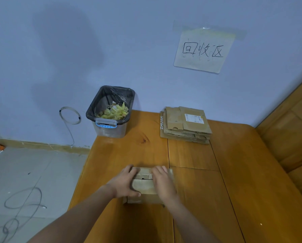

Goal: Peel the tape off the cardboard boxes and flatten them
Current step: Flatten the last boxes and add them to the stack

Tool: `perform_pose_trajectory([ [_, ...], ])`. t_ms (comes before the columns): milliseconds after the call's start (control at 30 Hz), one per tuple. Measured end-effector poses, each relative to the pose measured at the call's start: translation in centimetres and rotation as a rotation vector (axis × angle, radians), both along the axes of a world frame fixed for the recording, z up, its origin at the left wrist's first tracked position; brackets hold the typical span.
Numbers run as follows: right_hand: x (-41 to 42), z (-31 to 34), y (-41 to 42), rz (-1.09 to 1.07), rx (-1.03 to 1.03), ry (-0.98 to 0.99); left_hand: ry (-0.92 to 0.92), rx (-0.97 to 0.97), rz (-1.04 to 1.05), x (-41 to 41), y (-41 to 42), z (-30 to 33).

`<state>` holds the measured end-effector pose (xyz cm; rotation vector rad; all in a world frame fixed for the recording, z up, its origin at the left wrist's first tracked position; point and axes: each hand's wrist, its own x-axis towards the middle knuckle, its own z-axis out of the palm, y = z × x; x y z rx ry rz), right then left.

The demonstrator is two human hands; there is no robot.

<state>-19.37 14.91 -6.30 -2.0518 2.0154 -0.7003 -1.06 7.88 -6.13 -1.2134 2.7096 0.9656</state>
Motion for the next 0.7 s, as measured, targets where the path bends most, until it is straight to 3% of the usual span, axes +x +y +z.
perform_pose_trajectory([
  [200,-0.2,0.0,0.3,0.019,-0.033,0.183,0.027,0.012,0.007,0.1,0.1,0.0],
  [300,-1.4,-0.5,0.4,0.107,0.091,0.231,0.007,0.008,0.0,0.0,-0.1,0.1],
  [367,-2.2,-0.6,0.4,0.152,0.157,0.199,-0.041,-0.04,-0.016,-0.1,0.0,0.0],
  [500,-2.3,-0.1,0.2,0.137,0.201,0.044,-0.216,-0.37,-0.147,-1.3,0.7,-0.4],
  [700,-1.6,-0.1,0.0,0.094,0.239,0.061,-0.268,-0.27,-0.198,-3.6,1.4,-0.6],
])
